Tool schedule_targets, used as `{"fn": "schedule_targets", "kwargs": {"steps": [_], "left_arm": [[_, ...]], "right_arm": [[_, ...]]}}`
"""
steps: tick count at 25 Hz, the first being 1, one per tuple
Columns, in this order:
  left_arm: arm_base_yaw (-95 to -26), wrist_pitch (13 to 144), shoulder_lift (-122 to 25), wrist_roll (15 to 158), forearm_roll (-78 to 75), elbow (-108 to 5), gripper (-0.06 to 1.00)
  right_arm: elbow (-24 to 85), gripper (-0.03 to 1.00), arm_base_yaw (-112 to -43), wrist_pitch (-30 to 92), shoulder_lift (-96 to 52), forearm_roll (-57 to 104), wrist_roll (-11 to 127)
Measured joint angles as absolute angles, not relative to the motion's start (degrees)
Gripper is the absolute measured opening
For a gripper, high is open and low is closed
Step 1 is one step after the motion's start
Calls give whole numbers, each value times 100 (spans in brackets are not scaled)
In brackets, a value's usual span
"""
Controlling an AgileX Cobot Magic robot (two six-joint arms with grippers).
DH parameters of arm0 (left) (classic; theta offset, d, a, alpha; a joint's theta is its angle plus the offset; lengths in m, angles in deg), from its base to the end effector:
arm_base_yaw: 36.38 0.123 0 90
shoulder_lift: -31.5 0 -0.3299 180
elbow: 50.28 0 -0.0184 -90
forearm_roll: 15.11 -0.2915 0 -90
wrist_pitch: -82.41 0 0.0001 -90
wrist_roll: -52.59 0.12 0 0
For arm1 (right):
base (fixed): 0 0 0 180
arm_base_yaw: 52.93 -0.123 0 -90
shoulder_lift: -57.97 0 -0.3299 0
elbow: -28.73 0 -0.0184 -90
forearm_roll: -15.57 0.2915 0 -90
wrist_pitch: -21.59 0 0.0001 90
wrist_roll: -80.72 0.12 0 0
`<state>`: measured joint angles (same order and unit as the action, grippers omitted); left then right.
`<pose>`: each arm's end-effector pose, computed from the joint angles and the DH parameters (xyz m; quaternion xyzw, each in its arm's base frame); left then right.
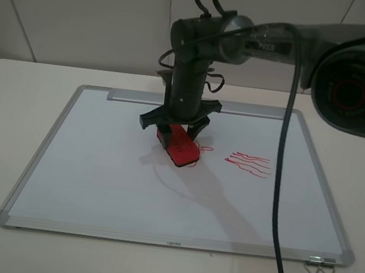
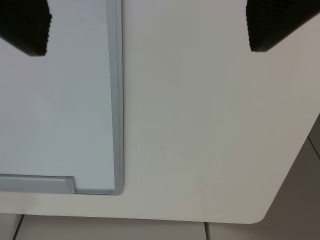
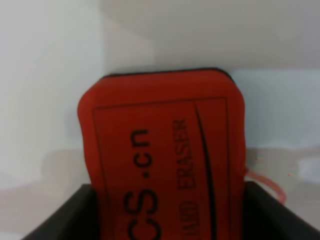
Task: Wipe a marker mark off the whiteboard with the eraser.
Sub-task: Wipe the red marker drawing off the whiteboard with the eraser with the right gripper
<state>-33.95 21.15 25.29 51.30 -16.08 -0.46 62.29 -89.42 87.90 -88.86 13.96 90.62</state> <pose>0.0100 0.0022 0.2817 -0.0281 0.8535 0.0136 0.5202 0.4456 0.3258 0.0853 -0.2354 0.9718 -0.0104 0.0084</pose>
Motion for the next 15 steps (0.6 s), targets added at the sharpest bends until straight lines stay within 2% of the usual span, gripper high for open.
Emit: {"fn": "schedule_targets", "kwargs": {"steps": [15], "left_arm": [[-3395, 2115, 2529, 5130, -1608, -46, 78]], "right_arm": [[6275, 49, -8078, 8864, -8919, 1258, 8765]]}}
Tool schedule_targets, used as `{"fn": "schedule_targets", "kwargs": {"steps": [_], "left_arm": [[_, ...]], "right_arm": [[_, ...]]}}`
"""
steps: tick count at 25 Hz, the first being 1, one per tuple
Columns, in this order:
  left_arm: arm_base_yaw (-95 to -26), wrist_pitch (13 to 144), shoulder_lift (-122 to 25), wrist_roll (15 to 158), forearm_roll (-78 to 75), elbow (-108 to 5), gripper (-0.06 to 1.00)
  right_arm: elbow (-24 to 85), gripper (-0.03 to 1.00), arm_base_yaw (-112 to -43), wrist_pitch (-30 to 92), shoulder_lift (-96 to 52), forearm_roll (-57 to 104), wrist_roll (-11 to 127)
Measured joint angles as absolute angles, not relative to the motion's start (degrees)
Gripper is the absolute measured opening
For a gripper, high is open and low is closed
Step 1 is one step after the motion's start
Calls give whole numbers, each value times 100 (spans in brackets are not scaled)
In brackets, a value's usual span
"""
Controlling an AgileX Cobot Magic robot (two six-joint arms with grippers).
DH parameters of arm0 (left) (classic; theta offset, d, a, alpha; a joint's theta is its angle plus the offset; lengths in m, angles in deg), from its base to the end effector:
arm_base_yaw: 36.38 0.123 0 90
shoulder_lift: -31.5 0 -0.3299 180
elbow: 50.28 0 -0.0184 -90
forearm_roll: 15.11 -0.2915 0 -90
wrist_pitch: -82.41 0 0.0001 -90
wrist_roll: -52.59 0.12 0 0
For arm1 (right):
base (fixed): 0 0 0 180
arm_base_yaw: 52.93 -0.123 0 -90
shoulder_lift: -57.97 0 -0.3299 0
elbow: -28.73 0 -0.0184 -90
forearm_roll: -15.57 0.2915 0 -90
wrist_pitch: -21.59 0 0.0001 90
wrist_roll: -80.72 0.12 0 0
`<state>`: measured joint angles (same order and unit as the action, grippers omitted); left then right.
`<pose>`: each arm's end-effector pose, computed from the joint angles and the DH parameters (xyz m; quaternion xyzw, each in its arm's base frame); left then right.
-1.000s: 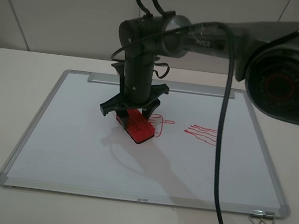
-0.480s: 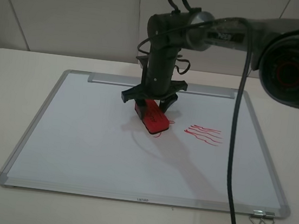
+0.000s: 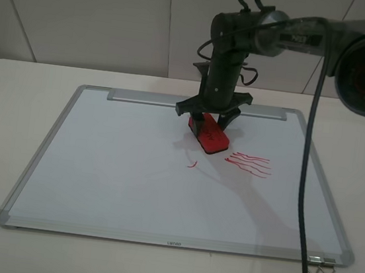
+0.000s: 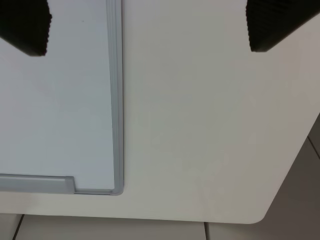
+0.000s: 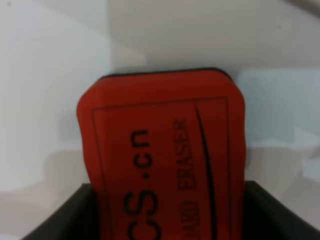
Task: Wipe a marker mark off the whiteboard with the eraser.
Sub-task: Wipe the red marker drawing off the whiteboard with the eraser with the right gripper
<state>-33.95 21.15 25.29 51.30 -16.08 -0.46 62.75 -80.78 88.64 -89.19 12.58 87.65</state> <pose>0.0100 0.0022 0.2817 -0.0281 0.8535 0.0136 0.5202 0.4908 0.2528 0.0844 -0.1915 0.9812 -0.0234 0.0056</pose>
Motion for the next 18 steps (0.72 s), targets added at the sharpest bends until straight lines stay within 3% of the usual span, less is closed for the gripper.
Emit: {"fn": "schedule_targets", "kwargs": {"steps": [9, 18], "left_arm": [[-3395, 2115, 2529, 5130, -1608, -46, 78], [-3395, 2115, 2529, 5130, -1608, -46, 78]], "right_arm": [[6275, 49, -8128, 8905, -8924, 1272, 8740], [6275, 49, -8599, 9037, -8930, 1121, 8740]]}}
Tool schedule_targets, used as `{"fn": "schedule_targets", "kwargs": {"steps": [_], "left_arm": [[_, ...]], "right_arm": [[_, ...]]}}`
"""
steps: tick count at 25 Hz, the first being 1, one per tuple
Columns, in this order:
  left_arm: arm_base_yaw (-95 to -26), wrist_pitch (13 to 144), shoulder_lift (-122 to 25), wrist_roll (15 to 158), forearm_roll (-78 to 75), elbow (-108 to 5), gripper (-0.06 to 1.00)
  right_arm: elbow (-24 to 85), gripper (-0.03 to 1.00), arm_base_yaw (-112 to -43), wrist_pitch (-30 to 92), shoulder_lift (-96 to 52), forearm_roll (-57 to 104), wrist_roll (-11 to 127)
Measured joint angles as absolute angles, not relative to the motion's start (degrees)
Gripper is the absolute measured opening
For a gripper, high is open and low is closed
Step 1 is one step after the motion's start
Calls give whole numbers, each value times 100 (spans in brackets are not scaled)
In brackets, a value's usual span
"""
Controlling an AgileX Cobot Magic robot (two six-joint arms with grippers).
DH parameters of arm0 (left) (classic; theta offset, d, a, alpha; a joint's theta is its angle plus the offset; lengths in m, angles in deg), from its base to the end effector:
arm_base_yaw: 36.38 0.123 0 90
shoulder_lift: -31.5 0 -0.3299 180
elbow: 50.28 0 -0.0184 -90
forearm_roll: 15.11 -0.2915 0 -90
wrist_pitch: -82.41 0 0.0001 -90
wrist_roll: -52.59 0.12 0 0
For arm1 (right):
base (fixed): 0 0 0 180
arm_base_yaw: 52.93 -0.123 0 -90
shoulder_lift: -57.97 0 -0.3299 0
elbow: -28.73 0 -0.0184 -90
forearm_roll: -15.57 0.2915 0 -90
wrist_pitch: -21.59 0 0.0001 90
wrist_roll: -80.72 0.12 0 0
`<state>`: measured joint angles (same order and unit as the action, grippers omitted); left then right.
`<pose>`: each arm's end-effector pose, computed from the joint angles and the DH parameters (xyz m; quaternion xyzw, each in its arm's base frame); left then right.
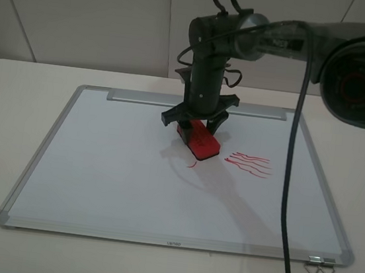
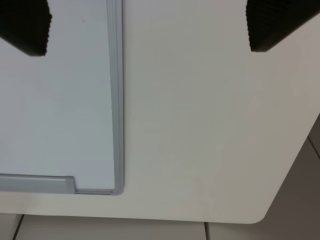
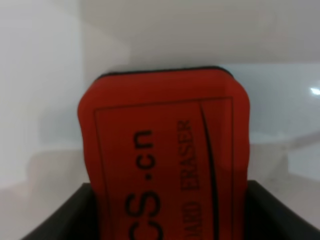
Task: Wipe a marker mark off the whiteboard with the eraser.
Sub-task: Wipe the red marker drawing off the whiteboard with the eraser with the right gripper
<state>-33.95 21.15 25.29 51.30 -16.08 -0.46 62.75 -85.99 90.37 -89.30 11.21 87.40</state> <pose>0.0100 0.0022 0.2817 -0.0281 0.8535 0.0136 0.5202 0.4642 0.2920 0.0836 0.2420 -0.9695 0.0391 0.0047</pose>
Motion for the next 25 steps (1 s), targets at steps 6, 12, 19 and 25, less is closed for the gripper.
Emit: {"fn": "schedule_targets", "kwargs": {"steps": [6, 12, 19, 25], "left_arm": [[-3395, 2115, 2529, 5130, -1608, -46, 78], [-3395, 2115, 2529, 5130, -1608, -46, 78], [-3395, 2115, 2529, 5130, -1608, -46, 78], [-3395, 2115, 2529, 5130, -1608, -46, 78]], "right_arm": [[6275, 49, -9038, 9118, -8934, 1280, 8740], [6275, 49, -9545, 9169, -8950, 1509, 8740], [6275, 49, -9917, 9180, -8927, 1557, 8740], [6196, 49, -9971, 9163, -8886, 1635, 8740]]}}
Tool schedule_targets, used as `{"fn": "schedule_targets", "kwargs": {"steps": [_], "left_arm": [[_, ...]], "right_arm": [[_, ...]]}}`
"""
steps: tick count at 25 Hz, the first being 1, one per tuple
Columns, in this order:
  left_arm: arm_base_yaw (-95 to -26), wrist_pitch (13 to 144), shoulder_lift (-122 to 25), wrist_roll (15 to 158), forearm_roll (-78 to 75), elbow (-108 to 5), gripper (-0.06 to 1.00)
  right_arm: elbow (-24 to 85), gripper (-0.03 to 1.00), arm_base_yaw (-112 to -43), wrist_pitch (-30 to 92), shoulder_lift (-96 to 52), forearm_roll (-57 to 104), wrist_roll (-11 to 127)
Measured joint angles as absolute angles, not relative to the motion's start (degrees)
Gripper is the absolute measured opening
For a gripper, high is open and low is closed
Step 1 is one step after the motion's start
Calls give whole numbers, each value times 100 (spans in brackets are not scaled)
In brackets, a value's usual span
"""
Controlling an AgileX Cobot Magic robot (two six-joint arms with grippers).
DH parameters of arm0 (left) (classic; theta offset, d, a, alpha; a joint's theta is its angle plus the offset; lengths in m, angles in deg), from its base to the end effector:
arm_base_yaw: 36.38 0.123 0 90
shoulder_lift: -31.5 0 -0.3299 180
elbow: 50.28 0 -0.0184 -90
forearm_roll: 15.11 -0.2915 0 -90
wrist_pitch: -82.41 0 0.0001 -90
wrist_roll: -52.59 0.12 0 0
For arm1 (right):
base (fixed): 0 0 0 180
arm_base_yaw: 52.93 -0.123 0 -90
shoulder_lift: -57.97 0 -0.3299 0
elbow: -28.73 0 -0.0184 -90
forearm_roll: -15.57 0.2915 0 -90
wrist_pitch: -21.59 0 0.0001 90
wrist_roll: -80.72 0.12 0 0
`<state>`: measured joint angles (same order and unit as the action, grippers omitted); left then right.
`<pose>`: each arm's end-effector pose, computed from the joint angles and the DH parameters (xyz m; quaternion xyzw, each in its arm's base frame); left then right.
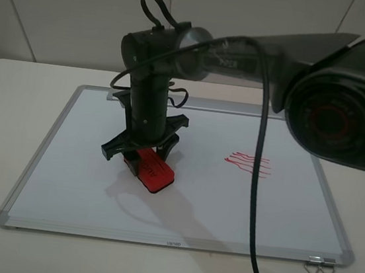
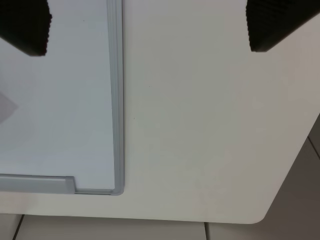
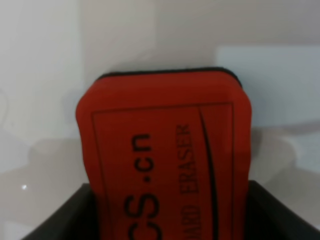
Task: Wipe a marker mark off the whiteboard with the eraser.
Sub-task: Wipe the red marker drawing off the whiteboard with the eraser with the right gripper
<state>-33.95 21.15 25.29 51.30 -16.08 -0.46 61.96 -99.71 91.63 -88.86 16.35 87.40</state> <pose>0.0100 0.0022 0.2817 -0.0281 0.8535 0.0136 0.5202 0.3707 0.3967 0.0839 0.3403 -0.9398 0.0086 0.0312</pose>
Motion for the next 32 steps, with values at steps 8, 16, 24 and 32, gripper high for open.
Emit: {"fn": "schedule_targets", "kwargs": {"steps": [8, 16, 24, 32], "left_arm": [[-3395, 2115, 2529, 5130, -1608, -46, 78], [-3395, 2115, 2529, 5130, -1608, -46, 78], [-3395, 2115, 2529, 5130, -1608, -46, 78], [-3395, 2115, 2529, 5130, -1608, -46, 78]], "right_arm": [[5596, 49, -9768, 8835, -8641, 1736, 8722], [4444, 49, -9130, 8692, -8159, 1817, 8717], [3726, 49, -8686, 8388, -7776, 1812, 8735], [3496, 49, -8686, 8366, -7380, 1609, 8735]]}}
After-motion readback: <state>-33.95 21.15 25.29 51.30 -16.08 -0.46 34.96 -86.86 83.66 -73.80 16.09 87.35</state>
